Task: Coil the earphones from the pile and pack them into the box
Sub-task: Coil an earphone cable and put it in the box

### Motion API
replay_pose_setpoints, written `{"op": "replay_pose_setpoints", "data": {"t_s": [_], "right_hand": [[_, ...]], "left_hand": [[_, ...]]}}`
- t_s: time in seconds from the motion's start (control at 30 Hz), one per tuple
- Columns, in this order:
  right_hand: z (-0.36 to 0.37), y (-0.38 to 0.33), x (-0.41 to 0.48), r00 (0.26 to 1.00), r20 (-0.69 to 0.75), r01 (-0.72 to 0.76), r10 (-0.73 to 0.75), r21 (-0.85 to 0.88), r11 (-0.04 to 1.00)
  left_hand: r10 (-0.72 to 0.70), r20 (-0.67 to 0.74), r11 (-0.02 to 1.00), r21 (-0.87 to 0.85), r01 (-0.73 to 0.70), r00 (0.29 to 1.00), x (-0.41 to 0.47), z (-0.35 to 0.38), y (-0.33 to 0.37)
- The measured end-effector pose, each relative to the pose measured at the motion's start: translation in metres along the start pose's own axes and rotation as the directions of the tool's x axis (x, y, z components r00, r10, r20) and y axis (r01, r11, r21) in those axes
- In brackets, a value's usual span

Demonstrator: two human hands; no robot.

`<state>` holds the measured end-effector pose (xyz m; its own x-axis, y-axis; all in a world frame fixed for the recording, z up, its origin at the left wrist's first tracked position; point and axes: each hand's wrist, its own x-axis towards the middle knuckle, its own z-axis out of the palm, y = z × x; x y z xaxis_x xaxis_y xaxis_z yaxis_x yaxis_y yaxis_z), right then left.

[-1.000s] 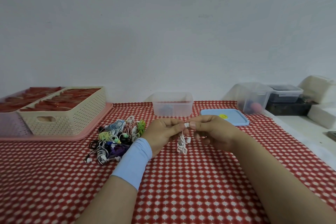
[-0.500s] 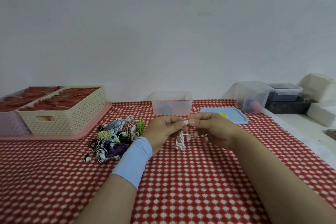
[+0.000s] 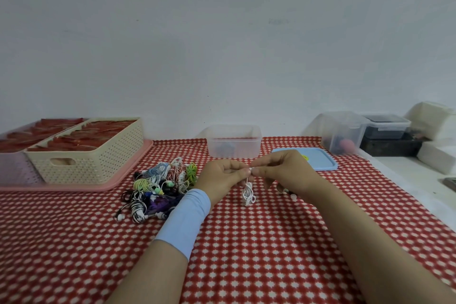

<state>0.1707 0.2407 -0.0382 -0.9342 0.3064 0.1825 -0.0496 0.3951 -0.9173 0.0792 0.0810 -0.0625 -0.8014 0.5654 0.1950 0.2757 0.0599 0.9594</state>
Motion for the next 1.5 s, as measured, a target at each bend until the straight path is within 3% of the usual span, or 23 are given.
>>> {"op": "replay_pose_setpoints", "data": {"t_s": [0.23, 0.5, 0.83, 1.23, 1.37, 1.5], "right_hand": [[-0.001, 0.000, 0.001, 0.996, -0.011, 0.083, -0.084, -0.094, 0.992], [-0.012, -0.005, -0.005, 0.968, 0.237, -0.133, 0.078, 0.224, 0.966], [-0.011, 0.002, -0.002, 0.921, 0.360, -0.255, 0.148, 0.272, 0.928], [-0.010, 0.002, 0.000, 0.938, 0.318, -0.239, 0.138, 0.301, 0.923], [-0.009, 0.001, 0.001, 0.952, 0.257, -0.215, 0.167, 0.170, 0.962], [-0.014, -0.001, 0.001, 0.974, 0.184, -0.154, 0.132, 0.113, 0.982]], "left_hand": [[-0.017, 0.013, 0.999, 0.039, 0.017, 1.000, 0.001, 0.000, -0.001], [-0.047, 0.085, 0.989, -0.139, 0.058, 0.995, 0.002, -0.003, -0.001], [-0.036, 0.221, 0.980, -0.184, 0.078, 0.975, -0.002, -0.002, 0.002], [-0.034, 0.212, 0.954, -0.285, 0.095, 0.977, -0.001, -0.001, 0.001], [-0.039, 0.169, 0.982, -0.174, 0.068, 0.985, 0.000, -0.003, -0.003], [-0.054, 0.157, 0.978, -0.193, 0.084, 0.986, 0.002, -0.003, -0.002]]}}
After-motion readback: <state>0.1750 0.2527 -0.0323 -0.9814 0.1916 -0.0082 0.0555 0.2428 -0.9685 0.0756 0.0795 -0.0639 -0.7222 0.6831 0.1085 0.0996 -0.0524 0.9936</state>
